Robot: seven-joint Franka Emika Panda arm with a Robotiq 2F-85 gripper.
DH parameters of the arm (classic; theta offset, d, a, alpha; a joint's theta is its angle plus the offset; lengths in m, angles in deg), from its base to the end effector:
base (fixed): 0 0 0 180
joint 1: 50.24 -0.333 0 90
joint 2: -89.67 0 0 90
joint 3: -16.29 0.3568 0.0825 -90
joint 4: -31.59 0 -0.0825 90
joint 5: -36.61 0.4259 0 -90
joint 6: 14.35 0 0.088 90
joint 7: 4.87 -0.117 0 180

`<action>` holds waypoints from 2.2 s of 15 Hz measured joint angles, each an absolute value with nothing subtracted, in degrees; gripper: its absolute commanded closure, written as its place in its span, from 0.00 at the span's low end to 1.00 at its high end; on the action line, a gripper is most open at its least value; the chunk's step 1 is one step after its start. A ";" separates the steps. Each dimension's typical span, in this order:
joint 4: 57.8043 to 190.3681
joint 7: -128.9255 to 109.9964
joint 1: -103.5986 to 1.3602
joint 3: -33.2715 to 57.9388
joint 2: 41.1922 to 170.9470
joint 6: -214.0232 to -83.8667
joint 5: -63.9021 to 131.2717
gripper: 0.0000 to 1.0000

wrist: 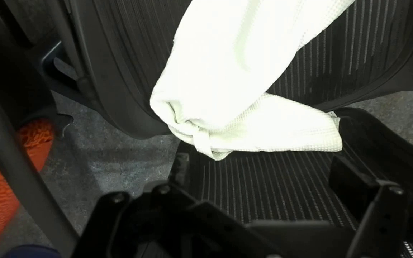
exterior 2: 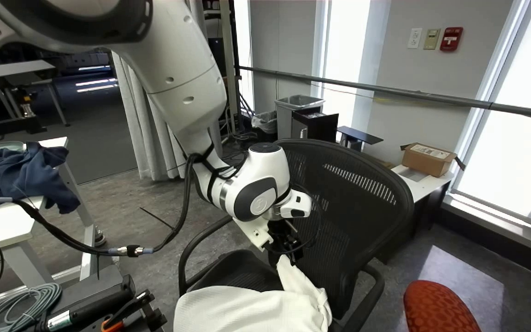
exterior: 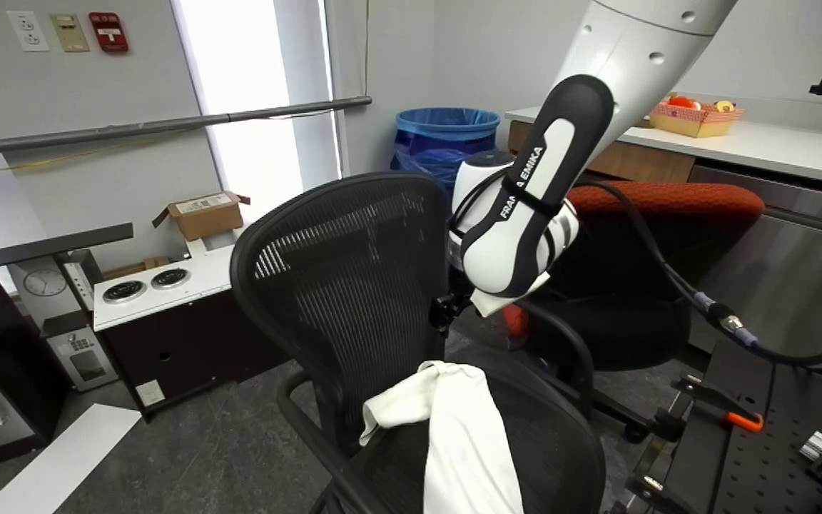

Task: Take the towel from the seat and hang it on the backrest of the chair

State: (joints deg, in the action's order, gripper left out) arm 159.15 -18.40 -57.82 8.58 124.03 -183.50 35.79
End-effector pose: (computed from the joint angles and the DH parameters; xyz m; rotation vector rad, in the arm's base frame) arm 0.5833 -0.0045 0.0998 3.0574 -0.3011 0.2138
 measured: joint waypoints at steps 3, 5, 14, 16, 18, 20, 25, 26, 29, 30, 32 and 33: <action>153.85 -19.02 -58.93 7.36 129.13 -183.46 35.95 0.00; 150.65 -19.68 -59.42 6.70 132.53 -183.27 36.06 0.00; 136.51 -20.43 -59.68 6.29 147.15 -178.57 36.43 0.00; 133.33 -20.47 -59.68 6.31 150.19 -177.06 36.43 0.00; 130.14 -20.48 -59.68 6.45 153.15 -175.94 36.43 0.00; 126.92 -20.48 -59.68 6.73 156.07 -175.32 36.43 0.00; 118.55 -20.57 -59.69 7.05 163.63 -173.98 36.43 0.00; 116.94 -20.66 -59.68 7.01 165.15 -173.79 36.43 0.00; 112.48 -20.88 -59.54 6.73 169.39 -172.70 36.43 0.00; 111.10 -20.94 -59.43 6.63 170.63 -172.17 36.43 0.00; 108.75 -21.00 -59.19 6.36 172.71 -171.19 36.43 0.26; 107.70 -21.05 -59.08 6.19 173.58 -170.57 36.43 0.34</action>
State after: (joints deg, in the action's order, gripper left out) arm 107.70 -21.05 -59.08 6.19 173.58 -170.57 36.43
